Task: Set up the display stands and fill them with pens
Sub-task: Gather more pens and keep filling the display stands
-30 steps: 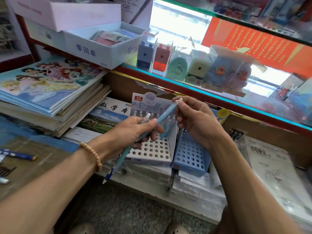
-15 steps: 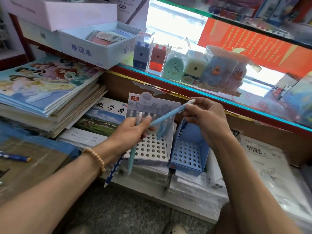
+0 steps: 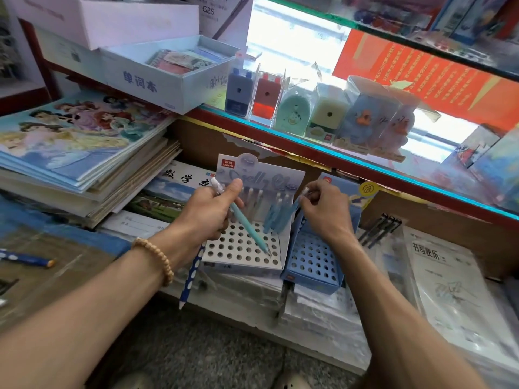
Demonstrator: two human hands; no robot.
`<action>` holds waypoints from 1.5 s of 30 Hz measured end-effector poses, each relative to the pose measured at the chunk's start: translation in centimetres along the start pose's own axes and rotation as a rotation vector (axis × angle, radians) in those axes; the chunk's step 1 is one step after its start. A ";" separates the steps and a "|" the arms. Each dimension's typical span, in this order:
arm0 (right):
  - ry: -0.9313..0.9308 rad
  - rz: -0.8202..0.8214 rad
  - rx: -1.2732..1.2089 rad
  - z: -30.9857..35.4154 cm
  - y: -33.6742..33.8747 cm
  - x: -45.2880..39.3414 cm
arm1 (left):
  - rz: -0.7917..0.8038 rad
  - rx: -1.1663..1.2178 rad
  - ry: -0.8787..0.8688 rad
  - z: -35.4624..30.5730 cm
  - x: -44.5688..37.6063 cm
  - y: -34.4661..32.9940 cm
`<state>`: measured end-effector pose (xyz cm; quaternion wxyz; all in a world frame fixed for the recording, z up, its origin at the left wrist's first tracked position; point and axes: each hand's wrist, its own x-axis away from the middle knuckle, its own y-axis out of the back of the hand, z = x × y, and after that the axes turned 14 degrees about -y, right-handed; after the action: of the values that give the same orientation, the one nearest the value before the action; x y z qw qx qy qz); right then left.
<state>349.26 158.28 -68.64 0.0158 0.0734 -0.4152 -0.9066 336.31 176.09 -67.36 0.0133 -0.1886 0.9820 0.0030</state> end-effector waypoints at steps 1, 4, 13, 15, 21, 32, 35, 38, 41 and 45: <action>-0.007 -0.007 0.002 0.1 -0.2 -0.1 | -0.004 -0.003 -0.008 0.0 -0.1 0.1; 0.014 -0.020 0.005 0.4 -0.4 0.0 | -0.013 -0.016 -0.029 0.0 -0.2 0.4; 0.023 0.004 0.067 0.5 -0.4 -0.2 | 0.056 -0.051 -0.046 -0.1 -0.2 0.9; 0.018 0.029 0.074 0.5 -0.6 -0.1 | 0.061 -0.021 -0.045 -0.3 -0.3 0.9; 0.019 0.107 0.159 -0.1 -2.1 0.2 | 0.083 0.029 -0.071 -0.6 -0.3 1.1; 0.132 -0.056 0.039 1.4 -1.3 1.6 | 0.114 -0.144 -0.271 -1.0 0.2 1.0; 0.181 0.204 -0.292 4.5 0.4 3.5 | 0.140 -0.354 -0.350 -0.7 0.1 1.3; 0.243 0.391 -0.351 5.8 1.0 4.6 | 0.180 -0.466 -0.407 -0.7 0.2 1.2; 0.268 0.425 -0.339 5.9 0.7 4.4 | 0.194 -0.564 -0.453 -0.5 0.1 1.1; 0.261 0.442 -0.412 6.2 0.8 4.2 | 0.202 -0.598 -0.490 -0.9 -0.3 1.6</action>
<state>344.21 162.07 -64.56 0.2796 0.0924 -0.2233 -0.9292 336.03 177.65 -66.45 0.1913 -0.0801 0.9191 0.3350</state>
